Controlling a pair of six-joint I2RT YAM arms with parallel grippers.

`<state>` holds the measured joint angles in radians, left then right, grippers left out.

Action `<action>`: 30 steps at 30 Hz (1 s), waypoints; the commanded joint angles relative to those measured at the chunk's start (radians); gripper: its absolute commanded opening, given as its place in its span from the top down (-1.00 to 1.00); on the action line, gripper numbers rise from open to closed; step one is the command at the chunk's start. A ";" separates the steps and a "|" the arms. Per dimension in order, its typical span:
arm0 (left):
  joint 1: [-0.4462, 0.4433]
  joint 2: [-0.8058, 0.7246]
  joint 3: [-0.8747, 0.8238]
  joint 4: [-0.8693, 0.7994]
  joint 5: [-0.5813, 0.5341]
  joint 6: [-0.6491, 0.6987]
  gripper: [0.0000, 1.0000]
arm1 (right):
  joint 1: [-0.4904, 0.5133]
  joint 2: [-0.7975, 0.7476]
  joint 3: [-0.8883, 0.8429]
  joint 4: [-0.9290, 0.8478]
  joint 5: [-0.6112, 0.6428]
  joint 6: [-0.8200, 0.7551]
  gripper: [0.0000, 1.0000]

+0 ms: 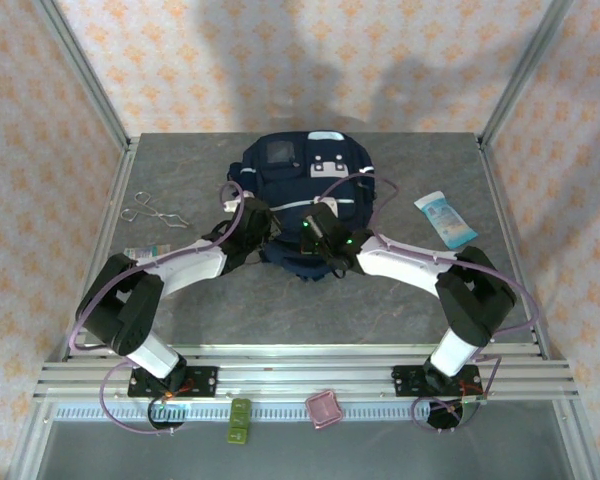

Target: Pack books, pencil case, and school supplies into a backpack

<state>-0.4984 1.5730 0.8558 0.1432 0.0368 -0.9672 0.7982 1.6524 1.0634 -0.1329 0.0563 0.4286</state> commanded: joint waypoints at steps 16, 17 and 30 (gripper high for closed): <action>0.158 0.018 0.119 -0.038 -0.051 0.145 1.00 | -0.058 -0.145 -0.151 -0.040 0.034 -0.007 1.00; 0.164 0.021 0.127 -0.043 -0.051 0.154 1.00 | -0.035 -0.141 -0.146 -0.041 0.026 -0.002 1.00; 0.212 -0.074 0.115 -0.100 0.041 0.180 0.05 | 0.105 0.013 0.007 0.056 -0.061 0.066 1.00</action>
<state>-0.2813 1.5658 0.9928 0.0559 0.0513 -0.7845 0.9035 1.6516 1.0264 -0.1070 -0.0002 0.4751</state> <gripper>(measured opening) 0.462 0.038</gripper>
